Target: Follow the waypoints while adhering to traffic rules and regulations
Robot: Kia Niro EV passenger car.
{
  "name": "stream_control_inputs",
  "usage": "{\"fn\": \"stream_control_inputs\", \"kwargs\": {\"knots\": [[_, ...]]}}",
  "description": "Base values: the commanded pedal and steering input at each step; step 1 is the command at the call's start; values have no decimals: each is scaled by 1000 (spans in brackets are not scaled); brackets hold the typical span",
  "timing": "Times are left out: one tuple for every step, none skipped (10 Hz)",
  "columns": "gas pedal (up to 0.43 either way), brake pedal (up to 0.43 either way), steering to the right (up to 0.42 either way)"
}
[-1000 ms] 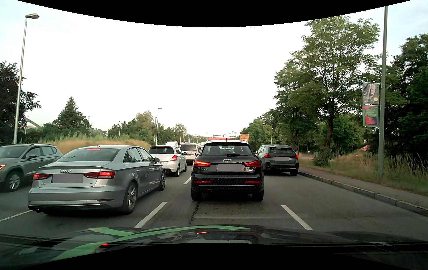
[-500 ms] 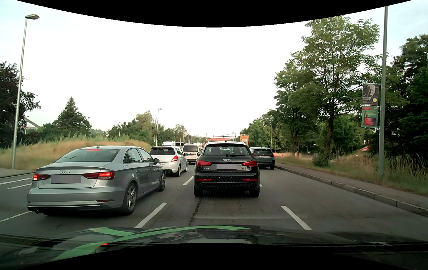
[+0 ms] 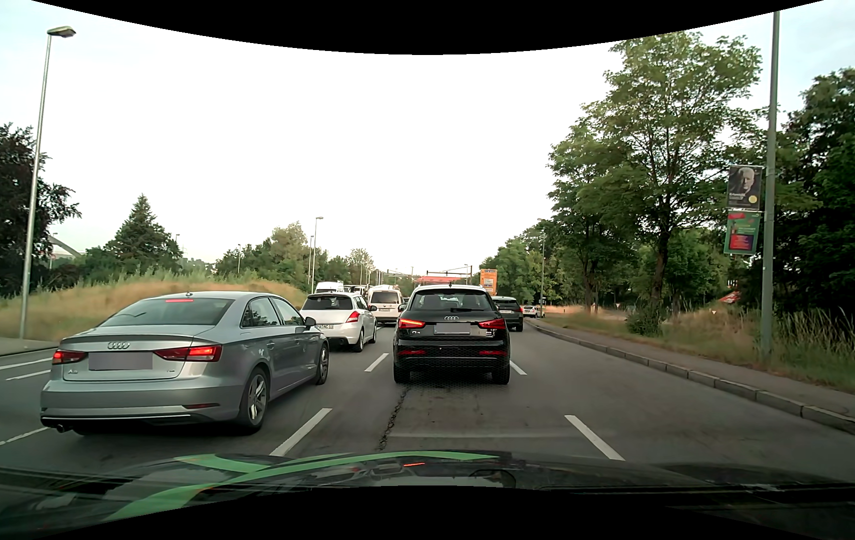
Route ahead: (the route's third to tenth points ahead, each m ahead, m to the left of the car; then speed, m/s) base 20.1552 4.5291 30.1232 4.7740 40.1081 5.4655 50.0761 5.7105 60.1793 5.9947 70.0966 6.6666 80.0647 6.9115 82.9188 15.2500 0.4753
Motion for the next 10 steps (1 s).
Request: {"fn": "stream_control_inputs", "kwargs": {"knots": [[0, 0, -14], [0, 0, -14], [39, 0, -14], [67, 0, -14], [98, 0, -14], [138, 0, -14], [209, 0, -15], [240, 0, -14], [260, 0, -14], [268, 0, -14]]}}
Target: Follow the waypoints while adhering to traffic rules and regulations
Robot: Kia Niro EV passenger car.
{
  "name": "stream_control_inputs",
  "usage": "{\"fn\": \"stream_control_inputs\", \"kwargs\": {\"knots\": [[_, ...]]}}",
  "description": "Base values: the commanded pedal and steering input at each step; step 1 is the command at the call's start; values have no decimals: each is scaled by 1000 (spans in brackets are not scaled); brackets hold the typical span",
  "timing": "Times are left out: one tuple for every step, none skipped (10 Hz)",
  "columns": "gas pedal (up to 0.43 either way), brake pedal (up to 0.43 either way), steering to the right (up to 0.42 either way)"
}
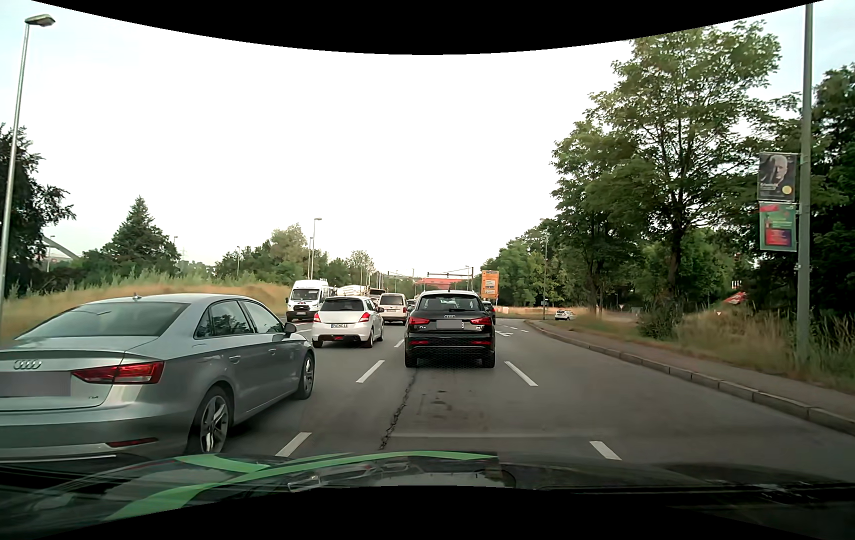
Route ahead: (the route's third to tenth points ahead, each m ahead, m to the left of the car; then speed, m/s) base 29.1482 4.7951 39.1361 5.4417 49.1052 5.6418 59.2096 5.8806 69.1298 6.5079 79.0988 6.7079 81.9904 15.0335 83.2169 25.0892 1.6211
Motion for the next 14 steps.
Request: {"fn": "stream_control_inputs", "kwargs": {"knots": [[268, 0, -14], [268, 0, -14], [268, 0, -14], [268, 0, -14], [268, 0, -14], [268, 0, -13], [268, 0, -13], [280, 0, -13], [280, 0, -12], [280, 0, -12], [280, 0, -12], [280, 0, -11], [280, 0, -11], [280, 0, -12]]}}
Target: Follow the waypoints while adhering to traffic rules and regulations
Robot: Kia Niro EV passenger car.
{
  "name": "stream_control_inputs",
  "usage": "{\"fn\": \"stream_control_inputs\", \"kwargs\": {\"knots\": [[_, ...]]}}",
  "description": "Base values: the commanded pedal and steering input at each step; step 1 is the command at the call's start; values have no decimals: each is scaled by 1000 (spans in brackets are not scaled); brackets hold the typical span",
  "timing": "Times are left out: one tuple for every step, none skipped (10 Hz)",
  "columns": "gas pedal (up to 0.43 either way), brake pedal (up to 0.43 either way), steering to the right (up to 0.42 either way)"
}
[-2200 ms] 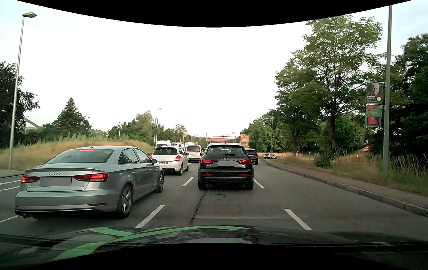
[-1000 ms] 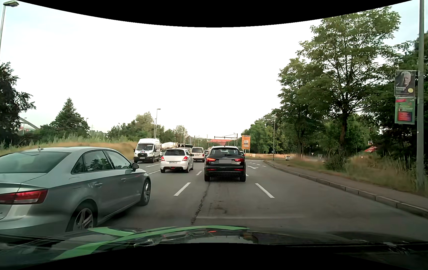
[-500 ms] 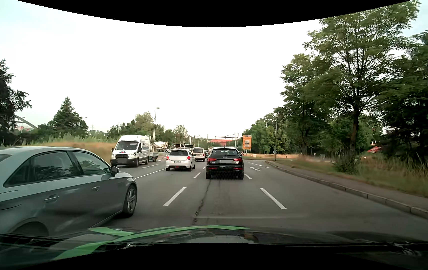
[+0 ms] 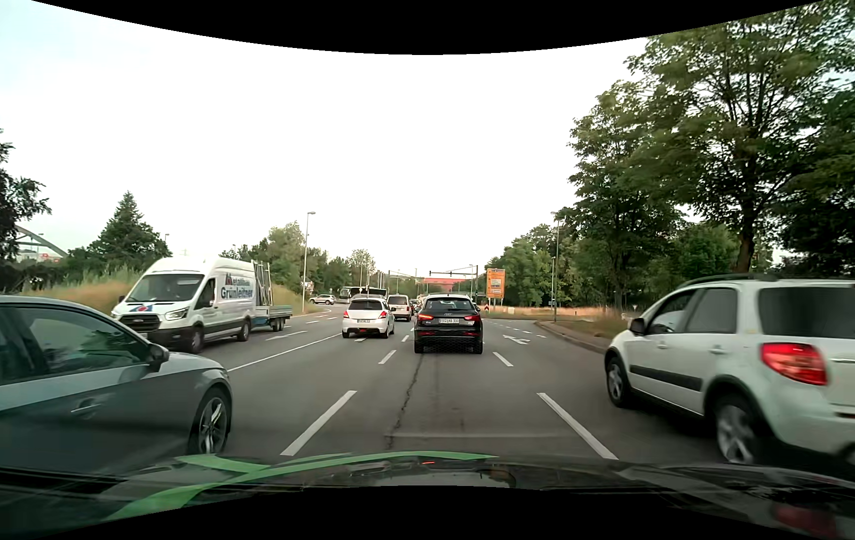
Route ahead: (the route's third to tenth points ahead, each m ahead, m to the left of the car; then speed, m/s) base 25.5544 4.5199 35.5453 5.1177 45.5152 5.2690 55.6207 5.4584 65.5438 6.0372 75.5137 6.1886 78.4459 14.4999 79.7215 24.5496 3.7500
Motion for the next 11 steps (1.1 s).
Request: {"fn": "stream_control_inputs", "kwargs": {"knots": [[280, 0, -12], [280, 0, -12], [268, 0, -12], [268, 0, -12], [268, 0, -12], [268, 0, -12], [268, 0, -12], [268, 0, -12], [268, 0, -12], [260, 0, -12], [248, 0, -11]]}}
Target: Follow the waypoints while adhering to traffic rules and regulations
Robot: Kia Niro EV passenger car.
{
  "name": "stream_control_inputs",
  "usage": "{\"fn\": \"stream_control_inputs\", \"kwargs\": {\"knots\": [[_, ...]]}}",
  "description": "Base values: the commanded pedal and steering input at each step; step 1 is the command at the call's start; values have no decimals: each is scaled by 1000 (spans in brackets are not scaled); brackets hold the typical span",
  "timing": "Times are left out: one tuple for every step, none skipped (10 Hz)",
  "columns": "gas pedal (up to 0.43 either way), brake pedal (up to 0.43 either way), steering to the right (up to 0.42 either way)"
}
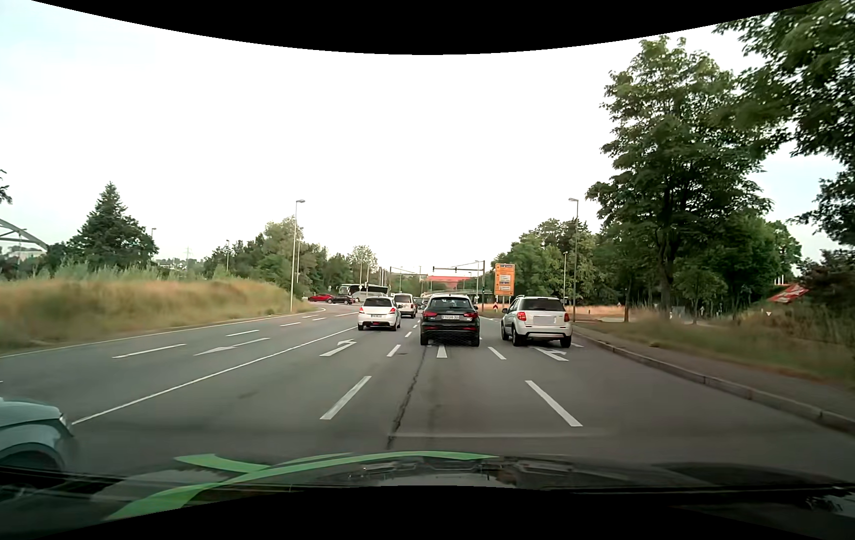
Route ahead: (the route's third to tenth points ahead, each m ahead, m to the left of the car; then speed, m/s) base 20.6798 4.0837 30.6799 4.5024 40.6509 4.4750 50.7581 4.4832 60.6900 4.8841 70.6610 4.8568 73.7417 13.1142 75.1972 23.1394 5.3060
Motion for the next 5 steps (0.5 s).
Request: {"fn": "stream_control_inputs", "kwargs": {"knots": [[248, 0, -11], [228, 0, -11], [228, 0, -11], [228, 0, -11], [228, 0, -11]]}}
